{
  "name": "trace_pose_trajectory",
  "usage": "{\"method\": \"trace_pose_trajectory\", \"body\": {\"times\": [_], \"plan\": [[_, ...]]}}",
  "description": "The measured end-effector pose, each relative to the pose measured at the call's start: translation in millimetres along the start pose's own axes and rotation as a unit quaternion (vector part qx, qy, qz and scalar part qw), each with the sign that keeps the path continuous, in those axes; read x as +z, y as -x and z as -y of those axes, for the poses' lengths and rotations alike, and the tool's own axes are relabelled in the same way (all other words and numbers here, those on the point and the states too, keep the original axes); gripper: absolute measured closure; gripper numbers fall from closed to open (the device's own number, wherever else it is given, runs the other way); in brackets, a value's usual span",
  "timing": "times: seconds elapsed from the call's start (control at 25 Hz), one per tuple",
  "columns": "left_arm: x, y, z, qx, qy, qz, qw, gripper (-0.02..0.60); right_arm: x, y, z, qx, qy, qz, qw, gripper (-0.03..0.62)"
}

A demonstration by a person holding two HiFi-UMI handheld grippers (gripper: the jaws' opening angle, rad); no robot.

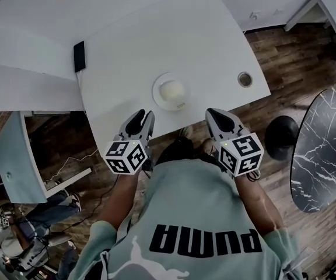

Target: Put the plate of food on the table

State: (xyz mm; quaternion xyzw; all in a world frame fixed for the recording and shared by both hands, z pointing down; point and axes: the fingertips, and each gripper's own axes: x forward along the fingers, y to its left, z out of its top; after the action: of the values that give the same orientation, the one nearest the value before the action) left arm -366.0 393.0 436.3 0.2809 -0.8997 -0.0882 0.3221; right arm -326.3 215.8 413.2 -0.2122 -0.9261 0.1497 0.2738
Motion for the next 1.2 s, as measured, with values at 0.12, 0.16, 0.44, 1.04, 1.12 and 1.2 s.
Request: {"method": "trace_pose_trajectory", "body": {"times": [0.12,0.16,0.44,1.04,1.12,1.2], "plan": [[7,-21,-14,-0.017,-0.003,-0.019,0.9997,0.472,-1,-18,3,-0.003,-0.018,-0.014,1.0,0.586],[8,-29,-19,-0.022,-0.005,-0.027,0.9994,0.468,0,-25,4,-0.003,-0.024,-0.018,1.0,0.585],[-8,-74,-54,-0.043,0.011,-0.1,0.994,0.451,-21,-70,19,-0.006,-0.087,-0.061,0.994,0.57],[-30,-128,-71,-0.103,0.047,-0.22,0.9688,0.442,-67,-116,49,-0.046,-0.22,-0.126,0.966,0.556],[-32,-131,-72,-0.109,0.049,-0.231,0.9656,0.439,-72,-119,52,-0.052,-0.235,-0.128,0.962,0.556],[-33,-135,-73,-0.115,0.048,-0.241,0.9625,0.437,-74,-122,54,-0.054,-0.247,-0.129,0.959,0.549]]}}
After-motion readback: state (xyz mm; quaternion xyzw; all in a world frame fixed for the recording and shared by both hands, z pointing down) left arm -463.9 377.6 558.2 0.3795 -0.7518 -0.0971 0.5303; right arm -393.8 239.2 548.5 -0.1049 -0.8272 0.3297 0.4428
